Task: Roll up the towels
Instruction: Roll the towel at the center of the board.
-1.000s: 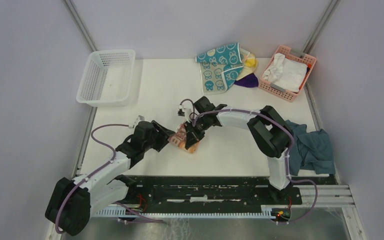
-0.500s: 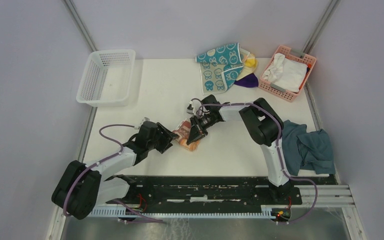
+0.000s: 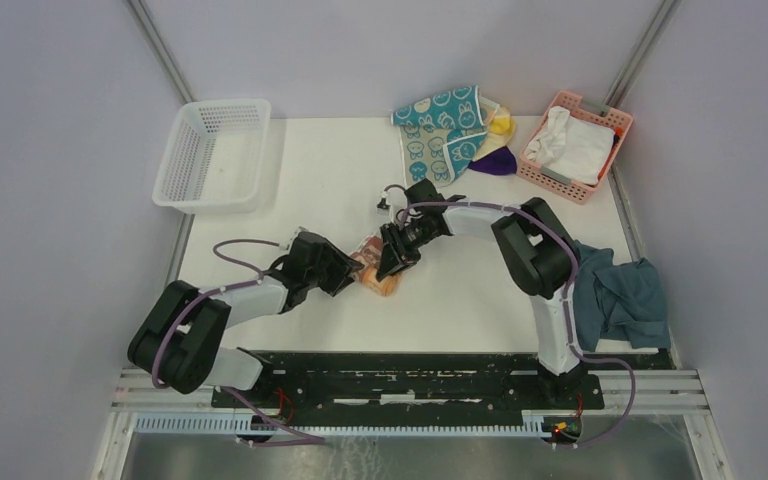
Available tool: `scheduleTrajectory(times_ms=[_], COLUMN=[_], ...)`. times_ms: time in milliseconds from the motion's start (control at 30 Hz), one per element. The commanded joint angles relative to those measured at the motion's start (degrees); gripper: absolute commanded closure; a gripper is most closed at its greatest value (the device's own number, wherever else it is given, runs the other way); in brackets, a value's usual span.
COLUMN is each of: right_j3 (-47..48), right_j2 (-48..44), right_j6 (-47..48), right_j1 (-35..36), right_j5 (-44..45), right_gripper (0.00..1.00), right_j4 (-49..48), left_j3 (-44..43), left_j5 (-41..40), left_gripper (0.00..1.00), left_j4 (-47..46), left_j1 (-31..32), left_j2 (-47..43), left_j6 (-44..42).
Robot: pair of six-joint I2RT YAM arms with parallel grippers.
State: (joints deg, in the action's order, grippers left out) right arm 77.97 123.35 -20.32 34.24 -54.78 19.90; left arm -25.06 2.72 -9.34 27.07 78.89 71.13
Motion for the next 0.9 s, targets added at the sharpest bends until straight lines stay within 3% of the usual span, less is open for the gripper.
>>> scheduleTrajectory(times_ms=[0, 233, 400, 600, 867], right_j3=[-1.04, -5.79, -8.45, -9.96, -11.99], right_j2=[-9.4, -22.26, -25.32, -22.36, -16.74], right_j6=[7.74, 16.15, 23.94, 27.78, 29.48], right_j1=[1.17, 8.61, 17.74, 22.56, 23.5], right_j5=[15.02, 40.25, 51.89, 58.37, 62.28], right_gripper=[0.57, 0.47, 0.46, 0.46, 0.45], right_j4=[3.35, 3.02, -0.01, -3.42, -7.81], left_j3=[-0.82, -1.24, -1.26, -0.75, 1.13], left_j5=[-1.79, -1.64, -1.09, -0.71, 1.31], left_gripper=[0.44, 0.44, 0.44, 0.44, 0.43], left_j4=[3.71, 5.26, 5.64, 5.47, 2.78], left_j1=[-0.17, -0.15, -0.16, -0.24, -0.95], left_j2=[3.15, 5.28, 5.92, 5.96, 7.11], left_j6=[-0.41, 0.1, 0.61, 1.5, 3.08])
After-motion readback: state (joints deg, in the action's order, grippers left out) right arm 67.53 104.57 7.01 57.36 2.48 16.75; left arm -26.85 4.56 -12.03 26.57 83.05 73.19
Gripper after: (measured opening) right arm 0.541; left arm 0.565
